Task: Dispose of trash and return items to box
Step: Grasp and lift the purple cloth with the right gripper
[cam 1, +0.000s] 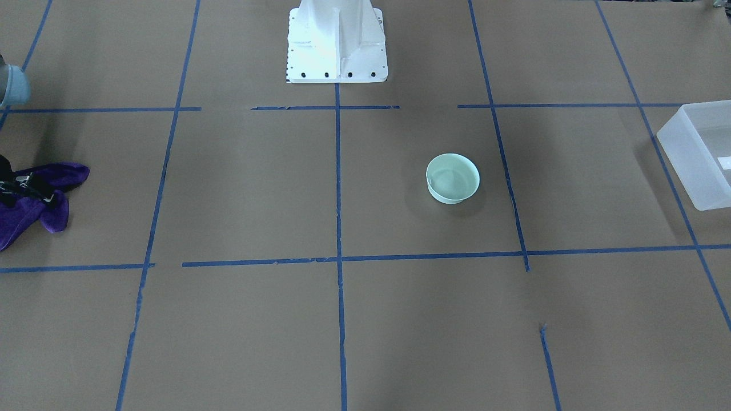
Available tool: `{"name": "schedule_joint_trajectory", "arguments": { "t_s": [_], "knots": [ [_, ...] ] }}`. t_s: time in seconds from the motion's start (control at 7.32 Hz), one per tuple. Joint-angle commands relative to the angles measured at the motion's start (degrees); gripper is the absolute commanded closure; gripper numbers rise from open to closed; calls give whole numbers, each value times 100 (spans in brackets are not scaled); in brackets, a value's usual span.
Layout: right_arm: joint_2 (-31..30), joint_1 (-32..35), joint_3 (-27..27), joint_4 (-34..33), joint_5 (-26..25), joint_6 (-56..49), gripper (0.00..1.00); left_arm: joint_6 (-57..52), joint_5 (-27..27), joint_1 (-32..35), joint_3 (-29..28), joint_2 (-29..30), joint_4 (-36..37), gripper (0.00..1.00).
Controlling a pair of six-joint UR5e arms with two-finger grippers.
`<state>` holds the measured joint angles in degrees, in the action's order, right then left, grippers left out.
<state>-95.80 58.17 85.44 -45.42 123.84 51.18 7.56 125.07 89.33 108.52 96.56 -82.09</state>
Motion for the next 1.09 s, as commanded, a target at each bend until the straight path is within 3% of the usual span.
{"name": "schedule_joint_trajectory", "arguments": {
  "t_s": [0.0,0.41,0.55,0.96],
  "knots": [
    [-9,1,17,-177,0,6,100,-174,-9,119,-163,12,8,100],
    [-175,45,480,-352,70,-3,100,-896,-261,480,-551,3,-18,100],
    [-202,54,996,-963,71,-3,100,-1106,-507,489,-716,-5,-35,100],
    [-448,316,2465,-2187,88,-64,100,-1380,-510,647,-1314,-110,-597,100]
  ]
}}
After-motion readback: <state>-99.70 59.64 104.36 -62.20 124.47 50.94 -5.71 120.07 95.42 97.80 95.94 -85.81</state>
